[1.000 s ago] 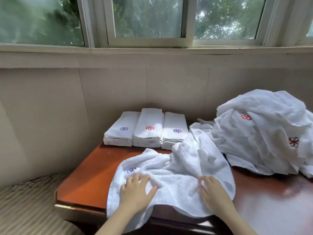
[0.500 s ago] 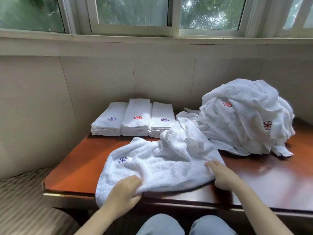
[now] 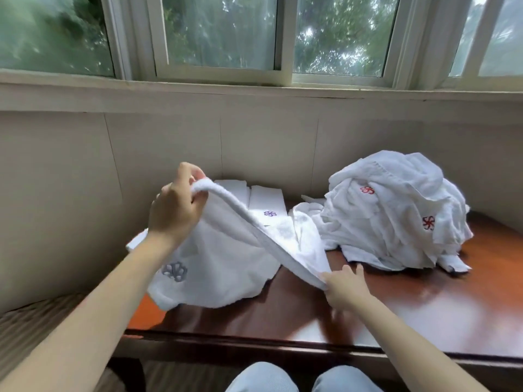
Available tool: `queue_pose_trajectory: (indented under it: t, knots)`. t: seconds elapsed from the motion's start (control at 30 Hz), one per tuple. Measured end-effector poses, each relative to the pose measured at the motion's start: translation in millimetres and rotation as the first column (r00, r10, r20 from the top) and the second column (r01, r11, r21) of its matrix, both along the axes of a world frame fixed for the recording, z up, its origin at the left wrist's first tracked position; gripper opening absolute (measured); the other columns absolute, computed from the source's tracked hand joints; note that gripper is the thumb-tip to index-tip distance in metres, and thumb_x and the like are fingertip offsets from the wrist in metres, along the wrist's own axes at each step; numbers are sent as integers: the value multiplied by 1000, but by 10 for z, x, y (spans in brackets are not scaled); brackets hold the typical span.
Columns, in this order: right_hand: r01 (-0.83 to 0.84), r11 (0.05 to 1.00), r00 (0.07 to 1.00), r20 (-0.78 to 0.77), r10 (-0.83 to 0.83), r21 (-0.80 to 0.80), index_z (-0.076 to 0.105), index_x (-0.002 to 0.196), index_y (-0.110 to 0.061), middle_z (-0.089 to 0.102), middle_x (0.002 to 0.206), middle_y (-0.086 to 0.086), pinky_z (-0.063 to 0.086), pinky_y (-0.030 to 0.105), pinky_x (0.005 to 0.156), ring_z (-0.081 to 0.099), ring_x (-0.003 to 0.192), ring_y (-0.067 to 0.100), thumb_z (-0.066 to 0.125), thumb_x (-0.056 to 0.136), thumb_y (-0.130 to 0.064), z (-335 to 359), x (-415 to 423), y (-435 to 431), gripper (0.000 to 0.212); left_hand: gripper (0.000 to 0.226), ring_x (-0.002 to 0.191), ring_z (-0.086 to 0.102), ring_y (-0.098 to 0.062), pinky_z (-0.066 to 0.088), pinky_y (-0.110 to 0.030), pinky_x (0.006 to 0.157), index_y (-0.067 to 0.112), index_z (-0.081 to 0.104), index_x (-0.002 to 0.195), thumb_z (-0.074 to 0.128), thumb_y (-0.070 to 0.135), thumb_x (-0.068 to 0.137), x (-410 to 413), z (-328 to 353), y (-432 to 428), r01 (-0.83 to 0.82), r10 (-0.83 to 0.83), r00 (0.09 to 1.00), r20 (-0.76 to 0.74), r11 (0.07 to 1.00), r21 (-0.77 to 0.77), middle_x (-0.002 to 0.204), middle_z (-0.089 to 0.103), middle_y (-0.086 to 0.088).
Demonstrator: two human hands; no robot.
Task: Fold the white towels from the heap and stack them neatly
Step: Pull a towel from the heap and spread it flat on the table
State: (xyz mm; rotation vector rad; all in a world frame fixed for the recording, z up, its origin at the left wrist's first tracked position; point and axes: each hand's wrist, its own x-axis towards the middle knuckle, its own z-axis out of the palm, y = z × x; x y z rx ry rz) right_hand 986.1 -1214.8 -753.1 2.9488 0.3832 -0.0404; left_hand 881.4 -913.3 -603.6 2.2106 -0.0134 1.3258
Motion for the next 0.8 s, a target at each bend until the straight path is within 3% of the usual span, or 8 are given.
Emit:
queue_pose_trajectory:
  t: [0.17,0.27,0.37,0.43,0.47,0.57,0.67,0.8]
  knots:
    - [2,998,980,198,-13,55,60,116,-16,63,119,6,38,34,96,59,110,25,42,90,-15,273,41,362,32,13,92,55,-42,39,-41,68,9,59,100,54,12,88,77,511,333,-302,307,952,-9,939,163,100,58,-18]
    - [71,908,953,240,-184,413,58,115,-9,63,113,15,48,30,73,63,95,29,42,89,-7,788,124,285,31,14,104,46,-38,39,-43,86,9,69,90,59,5,81,67,743,715,-478,508,851,-129,853,209,108,49,-17]
    - [-5,436,944,149,-295,900,61,95,-8,69,81,20,46,27,50,60,48,22,36,84,0,1476,90,301,28,20,102,53,-42,45,-41,87,13,72,94,60,3,81,-26,885,835,-538,534,798,-280,840,72,111,51,-16]
    - [-172,60,928,182,-326,983,61,84,-14,68,66,14,53,35,51,62,42,19,35,88,-6,1912,-36,356,27,25,94,57,-46,48,-44,82,10,73,95,55,-2,82,-96,970,806,-551,558,806,-199,829,91,105,58,-22]
    - [-284,-35,890,250,-381,958,59,78,-19,68,65,11,56,39,55,65,48,20,37,90,-11,2104,-114,376,26,26,91,57,-47,48,-46,80,7,71,96,52,-3,83,-138,1015,780,-551,557,820,-129,830,84,100,60,-25]
    - [-562,-50,688,433,-582,826,59,86,-18,70,71,5,52,35,77,68,70,23,41,88,-13,2584,-354,388,19,23,87,56,-49,43,-48,73,2,58,101,42,-5,86,-245,1158,671,-505,508,856,94,862,-49,94,61,-30]
    - [-692,60,476,517,-712,719,57,101,-3,69,88,6,38,25,74,58,82,19,39,84,-4,2864,-489,344,26,26,95,53,-45,36,-47,73,-1,50,108,35,-4,87,-277,1270,485,-424,448,851,276,894,-146,105,57,-28]
    - [-778,177,304,606,-735,604,56,112,7,60,111,22,36,30,91,55,105,33,35,90,-9,2885,-403,341,34,38,114,44,-44,37,-48,97,-10,43,119,40,-2,82,-42,1240,425,-399,405,856,323,913,-88,125,45,-30]
